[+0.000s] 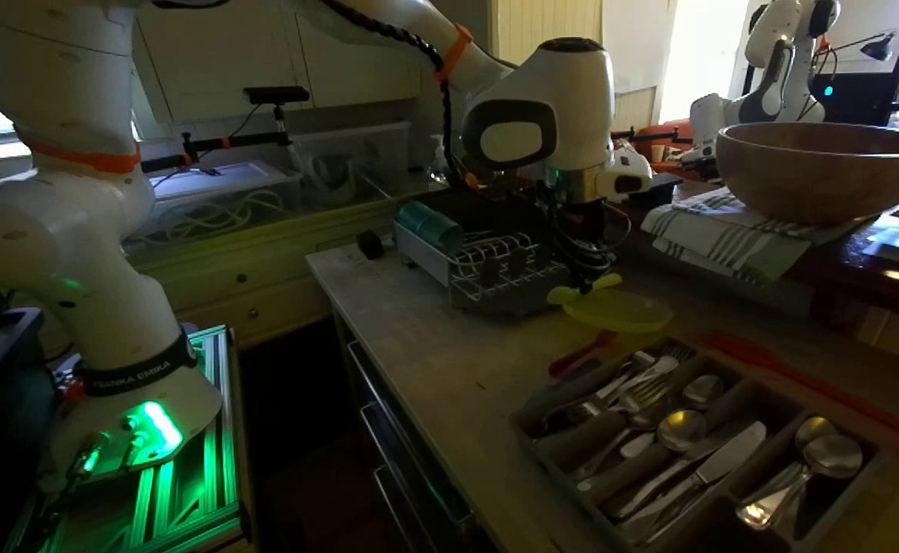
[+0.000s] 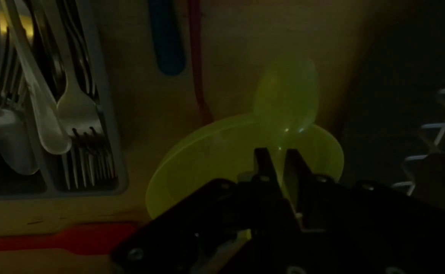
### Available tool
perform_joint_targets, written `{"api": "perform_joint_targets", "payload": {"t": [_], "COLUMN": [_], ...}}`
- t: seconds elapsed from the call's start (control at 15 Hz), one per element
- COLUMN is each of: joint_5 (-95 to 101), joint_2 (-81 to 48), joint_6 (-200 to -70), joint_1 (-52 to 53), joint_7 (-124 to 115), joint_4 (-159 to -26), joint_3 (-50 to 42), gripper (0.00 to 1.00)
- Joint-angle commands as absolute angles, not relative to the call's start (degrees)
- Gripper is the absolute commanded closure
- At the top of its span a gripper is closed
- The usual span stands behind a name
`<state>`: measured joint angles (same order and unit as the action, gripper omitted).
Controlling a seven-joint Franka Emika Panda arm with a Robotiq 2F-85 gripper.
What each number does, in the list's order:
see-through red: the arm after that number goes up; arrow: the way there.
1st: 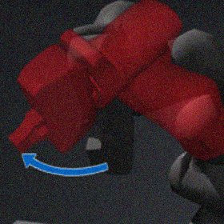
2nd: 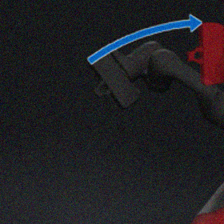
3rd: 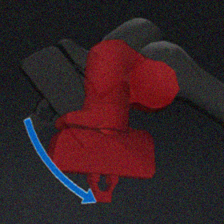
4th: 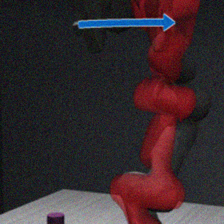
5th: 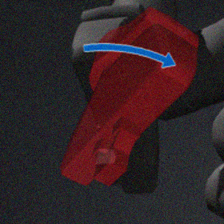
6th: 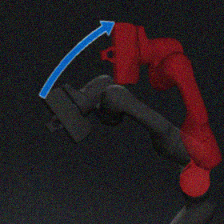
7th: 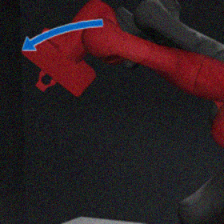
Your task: Put the spoons on the plate
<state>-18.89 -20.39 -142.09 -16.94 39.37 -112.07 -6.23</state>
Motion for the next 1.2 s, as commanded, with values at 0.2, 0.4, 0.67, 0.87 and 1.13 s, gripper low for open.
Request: {"api": "perform_joint_targets", "payload": {"t": [0.2, 0.4, 0.67, 0.87, 1.13], "joint_5": [-19.91, -19.02, -18.99, -18.24, -17.58], "joint_2": [-29.81, -32.22, -34.83, -35.96, -36.52], "joint_6": [-143.30, -143.42, -142.63, -142.46, -142.55], "joint_1": [-19.60, -19.92, -20.04, -20.06, -19.98], "joint_7": [35.75, 34.06, 29.01, 26.52, 24.34], "joint_4": [-102.40, -100.07, -96.90, -95.82, -95.05], "joint_3": [-2.96, -2.36, -1.87, -1.53, -1.38], "gripper": [0.96, 0.96, 0.96, 0.96, 0.53]}}
